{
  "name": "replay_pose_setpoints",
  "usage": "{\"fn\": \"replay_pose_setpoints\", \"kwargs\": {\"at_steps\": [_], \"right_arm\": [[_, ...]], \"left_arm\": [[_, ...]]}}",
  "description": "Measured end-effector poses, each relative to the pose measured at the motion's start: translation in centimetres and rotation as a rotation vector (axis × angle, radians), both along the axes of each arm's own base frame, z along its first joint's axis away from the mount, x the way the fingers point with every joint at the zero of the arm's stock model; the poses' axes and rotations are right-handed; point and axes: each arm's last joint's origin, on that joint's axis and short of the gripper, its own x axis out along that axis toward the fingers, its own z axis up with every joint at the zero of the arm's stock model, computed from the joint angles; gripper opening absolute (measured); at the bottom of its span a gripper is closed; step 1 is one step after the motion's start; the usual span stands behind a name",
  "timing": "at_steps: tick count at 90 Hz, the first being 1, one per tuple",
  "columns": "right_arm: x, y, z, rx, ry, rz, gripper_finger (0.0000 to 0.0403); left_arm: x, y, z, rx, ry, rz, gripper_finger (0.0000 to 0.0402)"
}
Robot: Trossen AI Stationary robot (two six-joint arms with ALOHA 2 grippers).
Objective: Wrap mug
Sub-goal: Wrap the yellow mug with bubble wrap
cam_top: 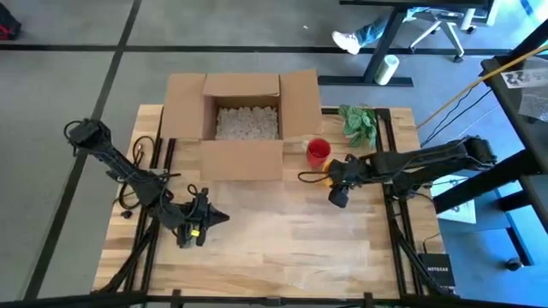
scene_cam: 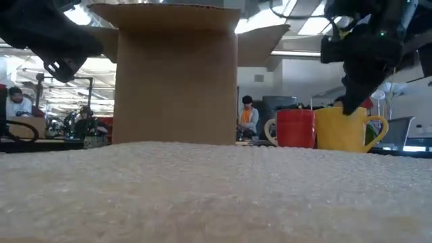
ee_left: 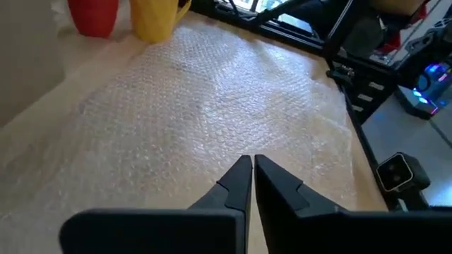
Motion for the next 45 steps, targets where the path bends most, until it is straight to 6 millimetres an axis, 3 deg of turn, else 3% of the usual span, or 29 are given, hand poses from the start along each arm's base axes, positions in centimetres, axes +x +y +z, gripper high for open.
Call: {"fn": "replay_pose_setpoints", "kwargs": {"at_steps": [8,20,32,45], "right_arm": [[0.5,-0.3,-0.6,0.039,0.02,-0.007,0.0097],[0.9,-0.2,-0.7,0.042,-0.003,0.024,0.0018],[1.2,-0.3,0.4,0.023,-0.012,-0.016,0.001],[2.0,-0.2,3.4,0.01,-0.042,-0.025,0.0006]], "left_arm": [[0.0,0.0,0.0,0.005,0.002,-0.001,0.0],[0.0,0.0,0.0,0.019,0.002,-0.006,0.0],[0.0,0.0,0.0,0.019,0.002,-0.007,0.0],[0.0,0.0,0.0,0.018,0.002,-0.009,0.0]]}}
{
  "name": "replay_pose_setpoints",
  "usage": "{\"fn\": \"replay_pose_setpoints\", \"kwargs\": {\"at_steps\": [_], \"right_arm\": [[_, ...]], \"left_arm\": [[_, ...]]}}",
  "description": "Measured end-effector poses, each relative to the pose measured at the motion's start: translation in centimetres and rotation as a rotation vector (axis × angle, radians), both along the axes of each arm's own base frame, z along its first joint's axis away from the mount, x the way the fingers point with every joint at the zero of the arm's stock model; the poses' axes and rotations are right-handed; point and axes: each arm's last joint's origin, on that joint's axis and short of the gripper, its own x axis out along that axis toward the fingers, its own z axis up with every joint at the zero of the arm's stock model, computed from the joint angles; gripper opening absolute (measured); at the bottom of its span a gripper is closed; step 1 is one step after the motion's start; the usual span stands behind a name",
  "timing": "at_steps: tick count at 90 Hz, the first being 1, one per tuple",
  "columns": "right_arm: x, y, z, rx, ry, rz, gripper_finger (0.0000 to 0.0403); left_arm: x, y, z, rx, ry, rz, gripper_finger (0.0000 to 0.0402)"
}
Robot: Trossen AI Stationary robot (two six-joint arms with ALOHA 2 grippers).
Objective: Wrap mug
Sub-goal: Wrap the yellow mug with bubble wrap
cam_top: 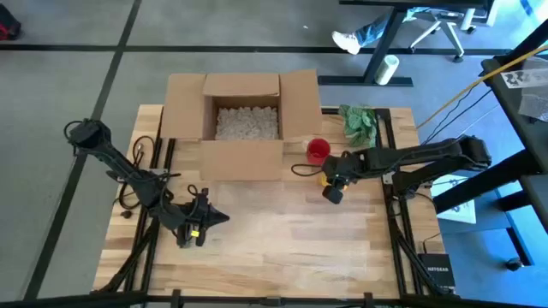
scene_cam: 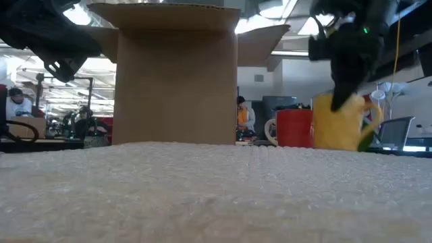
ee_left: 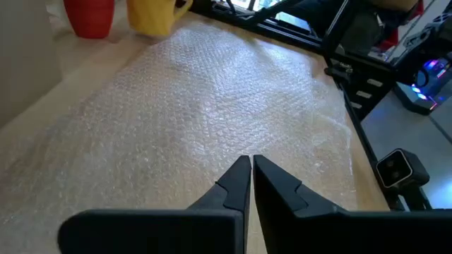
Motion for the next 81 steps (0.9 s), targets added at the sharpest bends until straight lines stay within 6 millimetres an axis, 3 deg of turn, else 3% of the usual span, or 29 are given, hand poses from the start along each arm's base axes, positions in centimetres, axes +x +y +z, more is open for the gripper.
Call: {"fn": "replay_pose_setpoints", "kwargs": {"at_steps": [16,23,59,81], "right_arm": [[1.3,1.5,4.2,-0.016,-0.128,0.038,0.0003],[2.0,2.5,5.0,0.005,-0.147,0.07,0.0002],[9.1,10.0,1.2,0.076,0.046,0.274,0.0001],[12.6,13.2,1.6,0.067,0.05,0.347,0.0]], "left_arm": [[0.0,0.0,0.0,0.011,0.0,-0.002,0.0],[0.1,0.1,0.0,0.011,0.0,0.003,0.0],[0.3,0.4,0.0,0.051,0.002,0.007,0.0],[0.1,0.3,-0.1,-0.011,0.009,0.021,0.0]]}}
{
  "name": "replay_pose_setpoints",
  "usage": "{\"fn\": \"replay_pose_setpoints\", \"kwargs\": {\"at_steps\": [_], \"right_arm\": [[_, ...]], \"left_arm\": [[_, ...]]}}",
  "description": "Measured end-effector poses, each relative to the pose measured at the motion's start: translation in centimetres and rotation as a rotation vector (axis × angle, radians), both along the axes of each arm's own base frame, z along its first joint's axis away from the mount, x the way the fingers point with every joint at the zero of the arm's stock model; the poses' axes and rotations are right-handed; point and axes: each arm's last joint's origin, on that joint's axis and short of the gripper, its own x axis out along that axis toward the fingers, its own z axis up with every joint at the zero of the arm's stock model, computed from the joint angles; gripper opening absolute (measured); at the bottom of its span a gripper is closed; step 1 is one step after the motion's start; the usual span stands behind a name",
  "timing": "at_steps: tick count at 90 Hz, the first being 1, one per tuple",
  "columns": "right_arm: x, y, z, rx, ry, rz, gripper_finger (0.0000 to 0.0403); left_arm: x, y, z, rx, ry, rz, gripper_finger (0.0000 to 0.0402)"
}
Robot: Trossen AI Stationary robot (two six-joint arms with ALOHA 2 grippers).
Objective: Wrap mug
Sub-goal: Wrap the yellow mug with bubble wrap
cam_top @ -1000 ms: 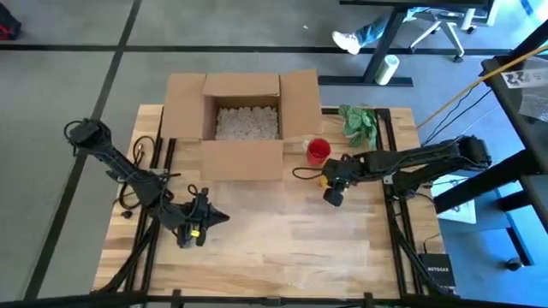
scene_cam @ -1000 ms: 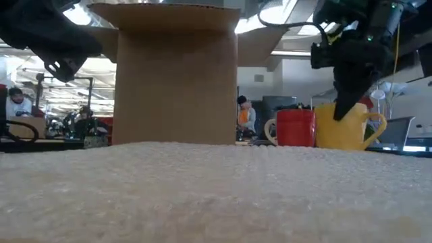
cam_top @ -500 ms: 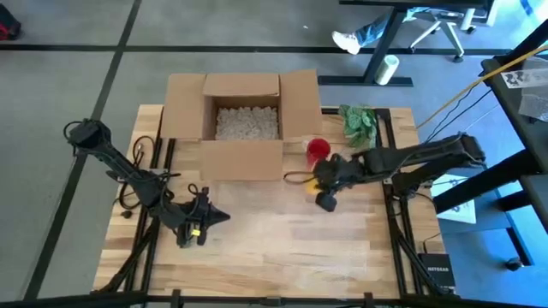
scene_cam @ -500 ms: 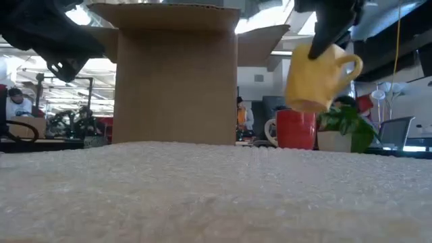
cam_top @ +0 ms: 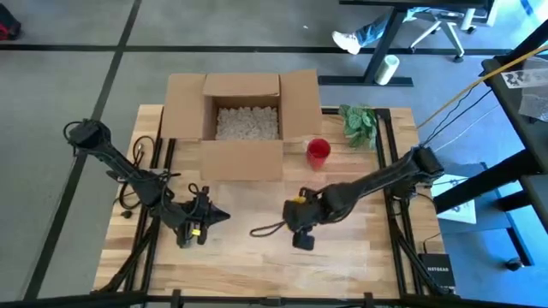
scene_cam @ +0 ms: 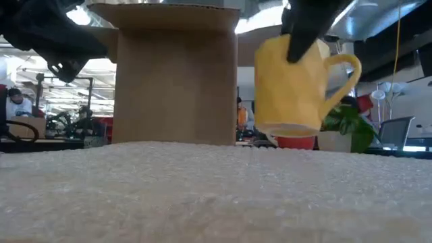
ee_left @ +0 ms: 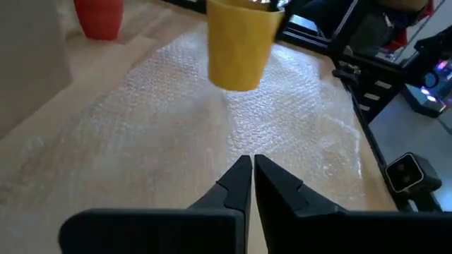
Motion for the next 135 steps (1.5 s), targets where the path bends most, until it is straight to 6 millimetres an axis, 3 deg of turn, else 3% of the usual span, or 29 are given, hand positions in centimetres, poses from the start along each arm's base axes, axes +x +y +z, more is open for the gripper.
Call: {"fn": "replay_pose_setpoints", "kwargs": {"at_steps": [17,46,61,100,123,135], "right_arm": [[1.2,1.2,-0.5,-0.019,0.01,0.007,0.0],[2.4,1.6,-4.1,-0.058,0.092,-0.015,0.0],[2.6,1.7,-4.5,-0.05,0.085,-0.031,0.0016],[2.6,1.8,-4.1,-0.007,0.078,-0.051,0.0108],[2.2,1.5,-2.6,-0.018,0.029,-0.055,0.0118],[1.6,1.1,-0.6,-0.048,-0.038,-0.057,0.0118]], "left_arm": [[-0.2,0.1,-0.4,-0.018,0.04,0.015,0.0],[-0.3,0.0,-0.6,-0.047,0.053,0.027,0.0],[-0.5,-0.1,-0.6,-0.046,0.054,0.018,0.0],[-0.5,-0.2,-0.6,-0.065,0.054,0.017,0.0],[-0.6,-0.2,-0.7,-0.053,0.067,0.019,0.0],[-0.7,-0.1,-1.0,-0.064,0.088,0.032,0.0]]}}
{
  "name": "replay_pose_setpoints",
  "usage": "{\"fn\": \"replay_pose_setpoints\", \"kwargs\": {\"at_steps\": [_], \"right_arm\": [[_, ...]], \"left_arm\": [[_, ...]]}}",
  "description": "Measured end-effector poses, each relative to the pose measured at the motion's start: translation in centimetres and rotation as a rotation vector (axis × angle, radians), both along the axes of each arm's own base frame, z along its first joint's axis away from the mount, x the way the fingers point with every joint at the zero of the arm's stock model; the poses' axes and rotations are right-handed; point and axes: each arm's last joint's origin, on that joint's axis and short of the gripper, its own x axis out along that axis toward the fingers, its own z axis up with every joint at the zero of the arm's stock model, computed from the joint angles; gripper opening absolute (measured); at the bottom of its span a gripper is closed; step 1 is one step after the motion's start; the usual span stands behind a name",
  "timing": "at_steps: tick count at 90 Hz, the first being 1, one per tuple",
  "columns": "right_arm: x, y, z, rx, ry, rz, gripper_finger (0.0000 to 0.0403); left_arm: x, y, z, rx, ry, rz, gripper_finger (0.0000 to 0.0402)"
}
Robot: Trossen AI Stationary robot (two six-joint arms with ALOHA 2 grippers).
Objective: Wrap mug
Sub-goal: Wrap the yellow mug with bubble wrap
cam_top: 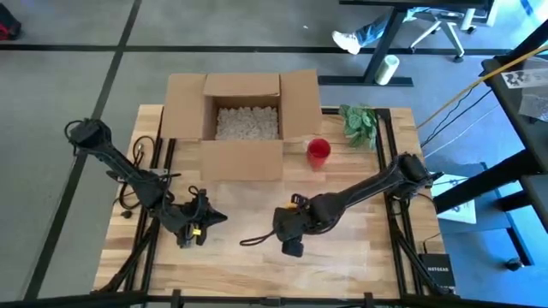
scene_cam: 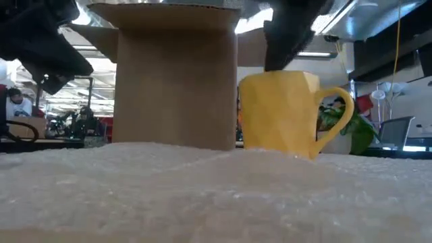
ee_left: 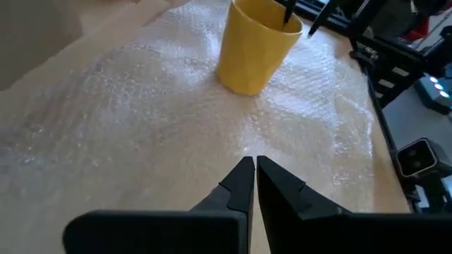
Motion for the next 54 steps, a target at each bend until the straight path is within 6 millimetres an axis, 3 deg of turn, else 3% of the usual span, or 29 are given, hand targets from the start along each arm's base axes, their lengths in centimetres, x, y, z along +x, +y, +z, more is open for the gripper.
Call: {"fn": "replay_pose_setpoints", "kwargs": {"at_steps": [15,30,54], "right_arm": [[-1.2,-0.5,2.9,-0.029,-0.093,-0.021,0.0117],[-4.0,-0.1,5.1,-0.122,-0.108,-0.068,0.0117],[-10.6,4.1,6.1,-0.235,-0.108,-0.196,0.0117]], "left_arm": [[0.0,0.0,0.0,0.006,0.001,-0.002,0.0],[0.0,0.0,0.0,0.009,0.002,-0.003,0.0],[0.0,0.0,0.0,0.013,0.0,-0.006,0.0]]}}
